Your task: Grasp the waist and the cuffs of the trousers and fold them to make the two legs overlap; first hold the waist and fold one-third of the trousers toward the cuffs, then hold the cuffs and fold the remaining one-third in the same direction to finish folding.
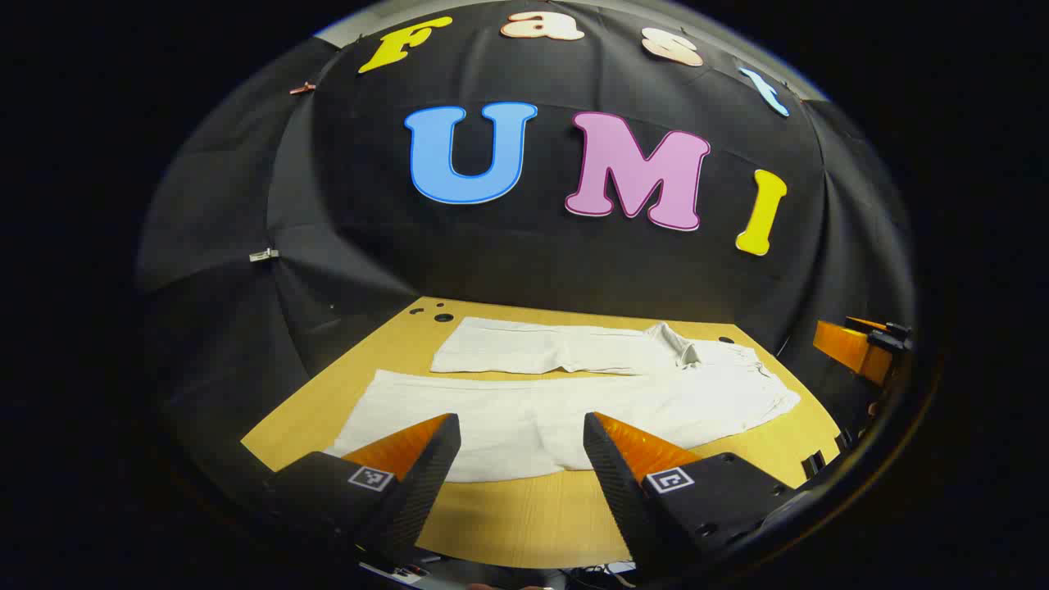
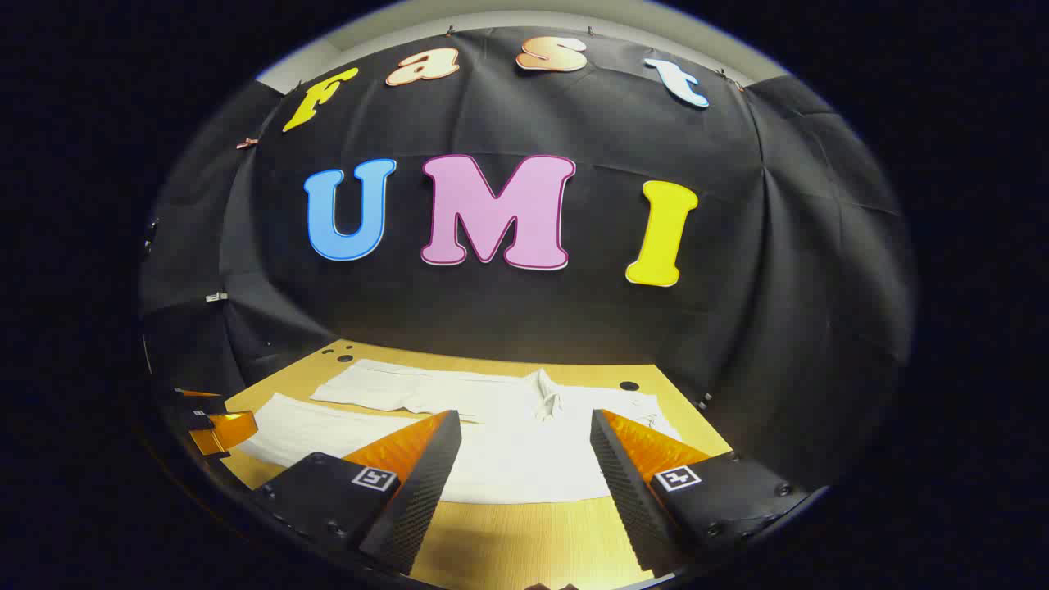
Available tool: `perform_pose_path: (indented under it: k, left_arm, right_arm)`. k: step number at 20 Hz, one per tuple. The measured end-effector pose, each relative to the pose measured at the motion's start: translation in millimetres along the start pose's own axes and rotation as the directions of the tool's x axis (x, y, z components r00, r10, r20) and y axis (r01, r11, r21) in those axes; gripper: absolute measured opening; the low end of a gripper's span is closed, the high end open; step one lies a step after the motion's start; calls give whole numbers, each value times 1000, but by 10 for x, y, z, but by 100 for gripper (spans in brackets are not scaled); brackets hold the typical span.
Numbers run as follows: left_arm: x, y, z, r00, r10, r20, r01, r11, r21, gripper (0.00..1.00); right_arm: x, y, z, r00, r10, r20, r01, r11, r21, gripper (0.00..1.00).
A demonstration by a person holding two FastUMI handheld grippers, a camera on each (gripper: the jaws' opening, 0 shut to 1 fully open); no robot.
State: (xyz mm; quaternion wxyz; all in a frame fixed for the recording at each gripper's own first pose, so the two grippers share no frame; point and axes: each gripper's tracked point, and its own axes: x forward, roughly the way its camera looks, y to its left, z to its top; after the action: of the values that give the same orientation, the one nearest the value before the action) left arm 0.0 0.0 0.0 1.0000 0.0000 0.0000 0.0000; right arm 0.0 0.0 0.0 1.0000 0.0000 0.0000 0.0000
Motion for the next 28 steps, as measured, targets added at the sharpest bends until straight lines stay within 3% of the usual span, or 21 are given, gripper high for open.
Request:
perform_pose_path:
  k: [4, 7, 15, 21, 25, 28]
  left_arm:
    - [110, -68, -1, 1000, -6, -15, 6, 1000, 3, 96]
    - [187, -141, -40, 999, -16, -33, 16, 1000, 22, 96]
    - [366, -261, -25, 999, -1, -43, 3, 999, 32, 96]
    - [473, -316, -187, 995, 3, -102, -4, 1000, -6, 96]
    - [480, -273, -305, 990, 72, -122, -75, 997, -24, 96]
    - [444, -343, -344, 989, 78, -126, -80, 997, -5, 96]
  right_arm:
    - [64, -83, -54, 1000, -8, -18, 8, 1000, -2, 98]
    - [98, -62, -154, 998, 25, -58, -25, 1000, 7, 98]
    - [266, -353, -273, 996, -1, -89, 2, 1000, 15, 98]
    - [505, -724, -477, 990, -6, -142, -1, 999, -48, 98]
    - [665, -961, -715, 981, 35, -189, -54, 994, -94, 98]
    - [792, -1298, -865, 973, -1, -230, -32, 990, -138, 98]
